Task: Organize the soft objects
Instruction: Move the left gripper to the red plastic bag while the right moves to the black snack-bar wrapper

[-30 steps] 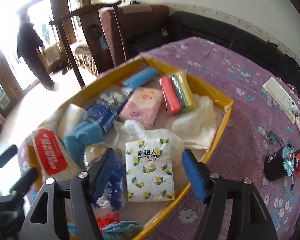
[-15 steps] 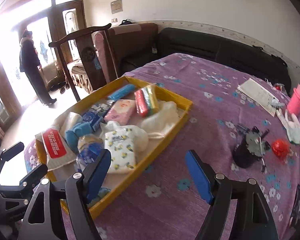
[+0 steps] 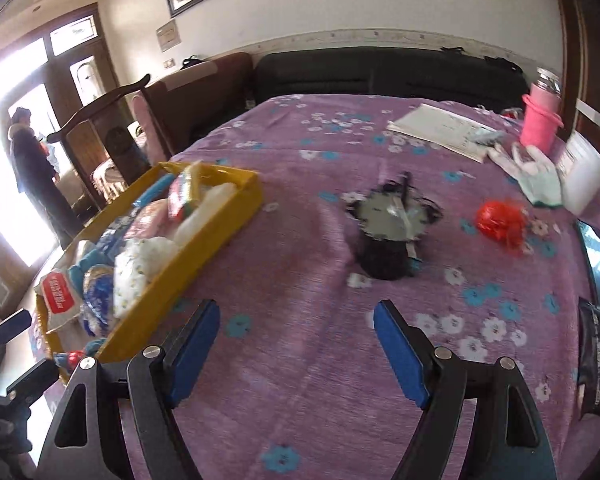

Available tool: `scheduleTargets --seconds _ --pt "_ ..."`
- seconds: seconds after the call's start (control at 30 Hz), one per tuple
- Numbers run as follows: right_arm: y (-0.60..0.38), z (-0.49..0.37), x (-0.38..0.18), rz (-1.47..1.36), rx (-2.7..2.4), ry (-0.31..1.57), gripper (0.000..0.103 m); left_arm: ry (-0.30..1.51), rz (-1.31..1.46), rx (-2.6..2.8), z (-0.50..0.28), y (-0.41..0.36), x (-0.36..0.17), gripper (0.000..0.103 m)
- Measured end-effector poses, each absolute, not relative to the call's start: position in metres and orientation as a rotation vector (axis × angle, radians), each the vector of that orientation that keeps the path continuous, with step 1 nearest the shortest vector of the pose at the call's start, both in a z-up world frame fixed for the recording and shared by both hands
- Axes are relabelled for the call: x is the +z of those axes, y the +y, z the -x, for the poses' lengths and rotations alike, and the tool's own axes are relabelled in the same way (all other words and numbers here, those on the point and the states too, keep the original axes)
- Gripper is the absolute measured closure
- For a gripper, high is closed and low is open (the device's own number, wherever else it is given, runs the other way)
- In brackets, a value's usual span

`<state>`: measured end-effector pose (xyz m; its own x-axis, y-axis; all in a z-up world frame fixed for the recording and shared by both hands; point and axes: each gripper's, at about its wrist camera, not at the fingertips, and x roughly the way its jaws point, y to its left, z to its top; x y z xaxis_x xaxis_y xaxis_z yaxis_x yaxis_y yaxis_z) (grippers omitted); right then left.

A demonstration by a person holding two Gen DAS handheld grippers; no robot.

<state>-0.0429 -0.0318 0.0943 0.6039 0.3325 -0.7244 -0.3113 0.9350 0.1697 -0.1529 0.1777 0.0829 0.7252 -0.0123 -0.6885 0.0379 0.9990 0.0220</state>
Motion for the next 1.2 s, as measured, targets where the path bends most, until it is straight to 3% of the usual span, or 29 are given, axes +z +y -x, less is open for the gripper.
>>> scheduleTargets --seconds 0.57,0.77,1.03,1.2 --pt "-0.229 0.040 0.113 -0.175 -0.036 0.785 0.020 0.903 -0.045 -0.329 0.074 0.063 0.033 0.016" --pt "-0.219 0.001 0.104 -0.141 -0.002 0.843 0.020 0.969 0.065 -0.342 0.058 0.076 0.015 0.015" --pt "-0.174 -0.097 0.076 -0.078 -0.022 0.949 0.020 0.962 0.128 -0.405 0.055 0.081 0.012 0.002" --pt "-0.164 -0.140 0.050 -0.100 -0.030 1.040 0.021 0.955 0.155 -0.415 0.055 0.085 0.012 0.002"
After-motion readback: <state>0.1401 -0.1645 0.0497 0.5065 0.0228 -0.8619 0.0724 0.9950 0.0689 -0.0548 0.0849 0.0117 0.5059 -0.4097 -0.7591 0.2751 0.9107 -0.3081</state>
